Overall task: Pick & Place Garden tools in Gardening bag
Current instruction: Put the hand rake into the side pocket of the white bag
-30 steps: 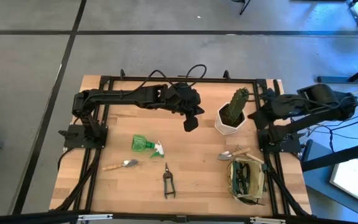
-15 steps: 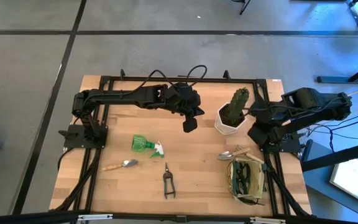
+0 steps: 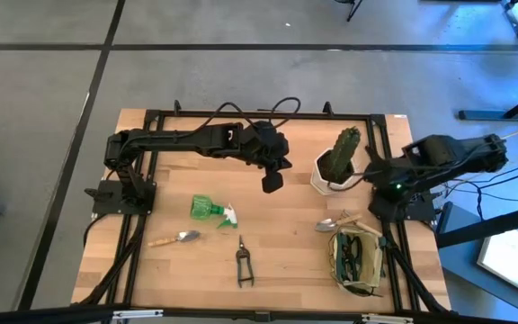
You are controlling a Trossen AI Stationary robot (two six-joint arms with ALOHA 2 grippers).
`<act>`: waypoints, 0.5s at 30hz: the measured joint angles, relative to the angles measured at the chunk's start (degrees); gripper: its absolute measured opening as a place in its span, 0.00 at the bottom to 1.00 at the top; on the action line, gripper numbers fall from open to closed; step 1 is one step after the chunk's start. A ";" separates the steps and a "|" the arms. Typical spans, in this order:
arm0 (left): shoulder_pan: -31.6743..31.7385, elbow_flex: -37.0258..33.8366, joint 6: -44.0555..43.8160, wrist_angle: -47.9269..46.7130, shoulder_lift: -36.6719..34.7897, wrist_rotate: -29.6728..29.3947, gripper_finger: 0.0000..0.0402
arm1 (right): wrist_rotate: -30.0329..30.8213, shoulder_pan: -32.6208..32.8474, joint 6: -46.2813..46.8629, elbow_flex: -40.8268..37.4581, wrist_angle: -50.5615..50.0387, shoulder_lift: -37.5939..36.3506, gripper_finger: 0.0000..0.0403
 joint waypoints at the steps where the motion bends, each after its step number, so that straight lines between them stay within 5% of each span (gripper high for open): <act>1: 0.00 0.00 -0.01 -0.20 0.00 0.02 0.01 | 0.02 0.40 -0.98 -1.03 0.03 0.09 0.00; 6: -0.02 0.00 1.63 -0.31 0.00 1.89 0.01 | -1.87 1.31 0.24 -6.13 -0.02 0.16 0.03; 10: -0.04 0.00 2.81 -3.35 0.00 3.59 0.01 | -3.60 1.95 2.28 -9.25 0.00 0.42 0.15; 15: -0.01 -0.02 2.78 -6.19 0.00 5.08 0.01 | 1.41 3.34 2.42 -11.58 0.74 0.40 0.30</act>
